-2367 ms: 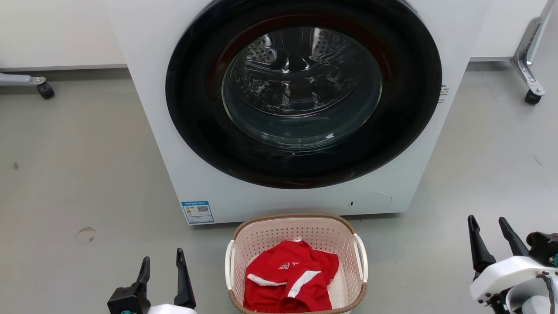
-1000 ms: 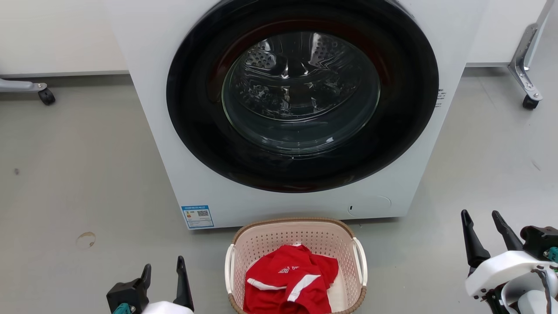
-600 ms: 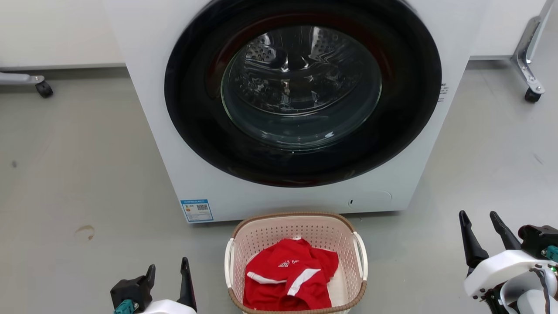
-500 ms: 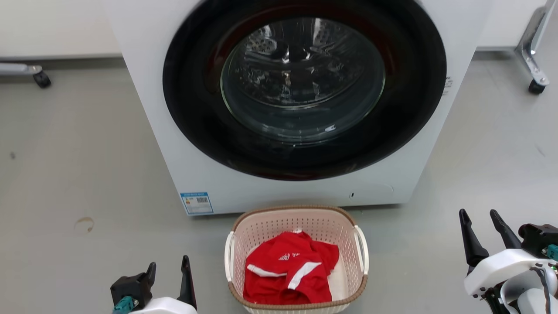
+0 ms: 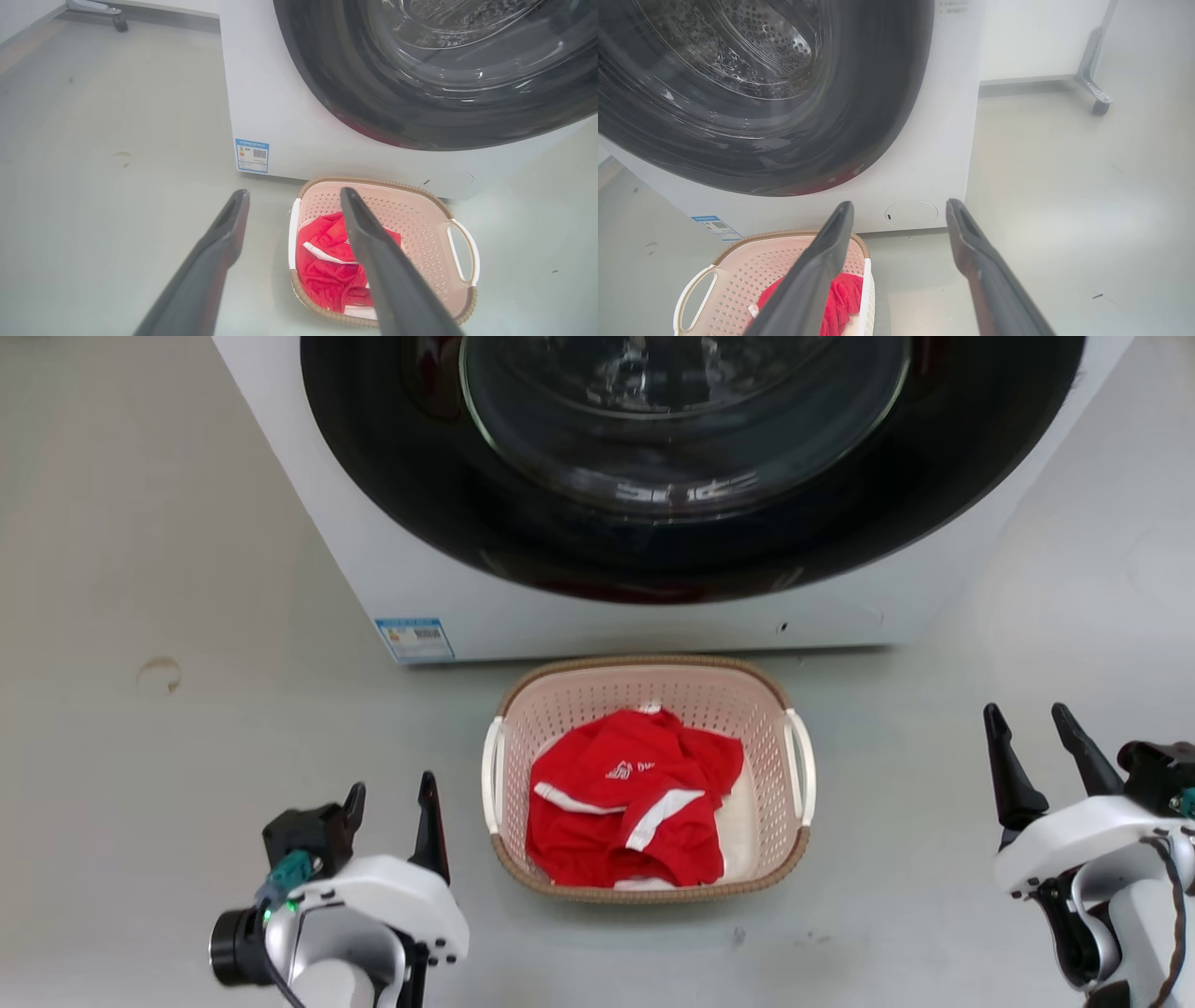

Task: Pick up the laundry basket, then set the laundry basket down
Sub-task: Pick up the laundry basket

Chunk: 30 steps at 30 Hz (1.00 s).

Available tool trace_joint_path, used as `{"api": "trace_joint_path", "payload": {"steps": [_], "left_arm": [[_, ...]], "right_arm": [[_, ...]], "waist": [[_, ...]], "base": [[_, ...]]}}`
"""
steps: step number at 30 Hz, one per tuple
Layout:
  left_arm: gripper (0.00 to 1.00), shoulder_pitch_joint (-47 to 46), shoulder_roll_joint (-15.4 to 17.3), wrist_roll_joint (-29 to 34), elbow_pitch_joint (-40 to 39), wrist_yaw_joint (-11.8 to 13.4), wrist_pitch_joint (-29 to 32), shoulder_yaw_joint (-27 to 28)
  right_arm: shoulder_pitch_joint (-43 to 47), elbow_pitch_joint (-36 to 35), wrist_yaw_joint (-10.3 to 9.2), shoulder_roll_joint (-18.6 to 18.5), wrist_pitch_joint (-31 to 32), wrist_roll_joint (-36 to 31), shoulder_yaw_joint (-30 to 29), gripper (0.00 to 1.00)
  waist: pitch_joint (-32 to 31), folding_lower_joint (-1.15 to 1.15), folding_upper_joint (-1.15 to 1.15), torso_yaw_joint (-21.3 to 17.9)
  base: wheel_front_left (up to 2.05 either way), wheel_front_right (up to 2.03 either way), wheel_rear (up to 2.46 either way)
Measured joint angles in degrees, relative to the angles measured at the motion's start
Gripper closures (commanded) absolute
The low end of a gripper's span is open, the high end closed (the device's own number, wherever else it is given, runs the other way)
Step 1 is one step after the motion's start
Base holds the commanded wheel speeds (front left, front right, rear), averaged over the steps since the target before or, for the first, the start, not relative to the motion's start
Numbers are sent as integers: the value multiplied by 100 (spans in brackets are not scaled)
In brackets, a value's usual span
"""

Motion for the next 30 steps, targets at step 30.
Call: {"api": "trace_joint_path", "payload": {"steps": [30], "left_arm": [[0, -2842, -320, -1294, 2384, -802, -1210, -1099]], "right_arm": [[-1044, 5, 2, -442, -132, 608, 386, 0]], "waist": [[2915, 0, 0, 554]], "base": [[0, 0, 0]]}}
